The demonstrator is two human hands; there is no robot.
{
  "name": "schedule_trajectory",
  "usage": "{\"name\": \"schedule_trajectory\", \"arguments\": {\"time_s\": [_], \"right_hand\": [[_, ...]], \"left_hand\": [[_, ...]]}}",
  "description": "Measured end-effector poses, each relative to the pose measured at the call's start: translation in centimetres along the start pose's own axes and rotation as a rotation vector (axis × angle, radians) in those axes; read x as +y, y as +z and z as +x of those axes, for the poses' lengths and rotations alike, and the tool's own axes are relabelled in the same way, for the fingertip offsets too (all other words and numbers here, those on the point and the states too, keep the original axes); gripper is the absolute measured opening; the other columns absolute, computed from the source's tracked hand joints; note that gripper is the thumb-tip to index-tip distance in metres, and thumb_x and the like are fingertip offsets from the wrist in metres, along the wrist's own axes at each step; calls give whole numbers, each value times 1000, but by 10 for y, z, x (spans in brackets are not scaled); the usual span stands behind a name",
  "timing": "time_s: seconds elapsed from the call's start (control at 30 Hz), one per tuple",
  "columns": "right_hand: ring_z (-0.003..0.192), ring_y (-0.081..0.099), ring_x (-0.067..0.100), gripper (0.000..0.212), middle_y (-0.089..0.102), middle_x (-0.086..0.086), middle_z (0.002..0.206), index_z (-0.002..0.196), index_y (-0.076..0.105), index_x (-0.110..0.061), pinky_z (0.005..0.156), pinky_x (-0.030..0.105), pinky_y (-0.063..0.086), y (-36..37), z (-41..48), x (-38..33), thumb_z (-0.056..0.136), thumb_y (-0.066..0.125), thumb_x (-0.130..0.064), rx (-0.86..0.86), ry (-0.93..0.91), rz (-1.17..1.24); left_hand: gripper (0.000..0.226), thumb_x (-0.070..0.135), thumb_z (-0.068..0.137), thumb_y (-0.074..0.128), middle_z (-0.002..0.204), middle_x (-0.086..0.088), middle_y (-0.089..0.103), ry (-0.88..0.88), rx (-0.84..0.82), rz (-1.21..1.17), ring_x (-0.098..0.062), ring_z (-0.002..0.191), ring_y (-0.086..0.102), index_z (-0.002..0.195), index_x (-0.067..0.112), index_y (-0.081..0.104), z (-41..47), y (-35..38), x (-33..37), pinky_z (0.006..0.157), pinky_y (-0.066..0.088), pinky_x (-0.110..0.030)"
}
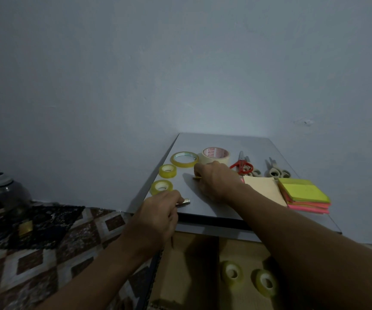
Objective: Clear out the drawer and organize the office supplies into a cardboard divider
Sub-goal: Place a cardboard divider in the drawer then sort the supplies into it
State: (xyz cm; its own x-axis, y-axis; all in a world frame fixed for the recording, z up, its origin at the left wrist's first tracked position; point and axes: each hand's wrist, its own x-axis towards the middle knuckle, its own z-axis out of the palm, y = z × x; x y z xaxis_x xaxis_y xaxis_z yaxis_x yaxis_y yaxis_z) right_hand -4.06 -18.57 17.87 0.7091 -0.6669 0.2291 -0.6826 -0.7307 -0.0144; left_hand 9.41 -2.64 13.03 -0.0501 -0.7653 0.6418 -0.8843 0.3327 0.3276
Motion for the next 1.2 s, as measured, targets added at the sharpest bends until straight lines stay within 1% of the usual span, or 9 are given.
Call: {"name": "schedule_trajectory", "arguments": {"time_s": [0.2,0.3,0.4,0.53,0.77,0.9,1.0,1.1,1.2], "right_hand": [[79,48,20,17,61,12,108,111,47,-20,65,35,43,0,0,-1,96,55,-19,22,-25,-30],[91,58,26,22,60,13,114,117,47,-18,66,36,41,0,-1,-4,97,55,-17,26,-29,-30],[105,60,31,32,58,15,122,127,42,-16,68,36,39,0,1,-8,97,54,-18,18,-50,-70],[109,59,31,42,55,17,127,133,38,-16,70,34,38,-1,1,-10,96,58,-18,9,-48,-71],[106,58,32,32,55,18,125,127,43,-13,69,34,37,-6,-2,-10,97,54,-15,15,-59,-30],[102,58,32,28,57,19,121,124,46,-11,71,33,39,-6,-2,-13,97,52,-13,18,-55,31],[85,53,26,13,60,17,108,108,48,-13,68,32,38,-11,-3,-14,96,53,-10,55,-18,103],[75,48,21,11,56,11,92,94,43,-14,59,29,37,-12,-4,-13,95,50,-6,90,27,168],[81,56,24,8,61,13,94,94,52,-8,64,29,46,-13,-5,-12,91,54,-1,109,102,303]], "left_hand": [[14,-4,90,59,80,2,58,-3,-12,10,-8,71,52,89,10,62,2,0,0,62,42,-27],[13,-4,88,60,78,2,57,-28,-5,9,-8,69,49,87,9,61,2,-2,1,61,39,-22],[12,-2,89,60,75,2,55,-47,-10,28,-9,68,48,84,9,59,3,-3,2,58,38,-26],[5,6,90,59,81,-2,61,-106,-67,79,-12,72,54,87,8,62,6,-2,3,64,47,-36],[13,-1,86,62,93,-3,70,-210,-53,8,-13,85,62,93,7,70,9,-4,15,73,55,-29],[20,0,84,68,86,4,73,-299,-5,-69,-7,79,65,91,16,76,8,-3,15,68,57,-29],[19,2,83,73,79,9,71,-392,60,-121,-4,75,65,87,19,77,6,-1,15,63,55,-25],[15,4,81,77,77,10,71,-451,121,-175,-3,74,65,81,19,75,2,-2,16,63,55,-29],[15,6,78,80,76,13,72,-522,183,-228,-2,74,65,76,19,74,-2,-5,22,64,55,-28]]}}
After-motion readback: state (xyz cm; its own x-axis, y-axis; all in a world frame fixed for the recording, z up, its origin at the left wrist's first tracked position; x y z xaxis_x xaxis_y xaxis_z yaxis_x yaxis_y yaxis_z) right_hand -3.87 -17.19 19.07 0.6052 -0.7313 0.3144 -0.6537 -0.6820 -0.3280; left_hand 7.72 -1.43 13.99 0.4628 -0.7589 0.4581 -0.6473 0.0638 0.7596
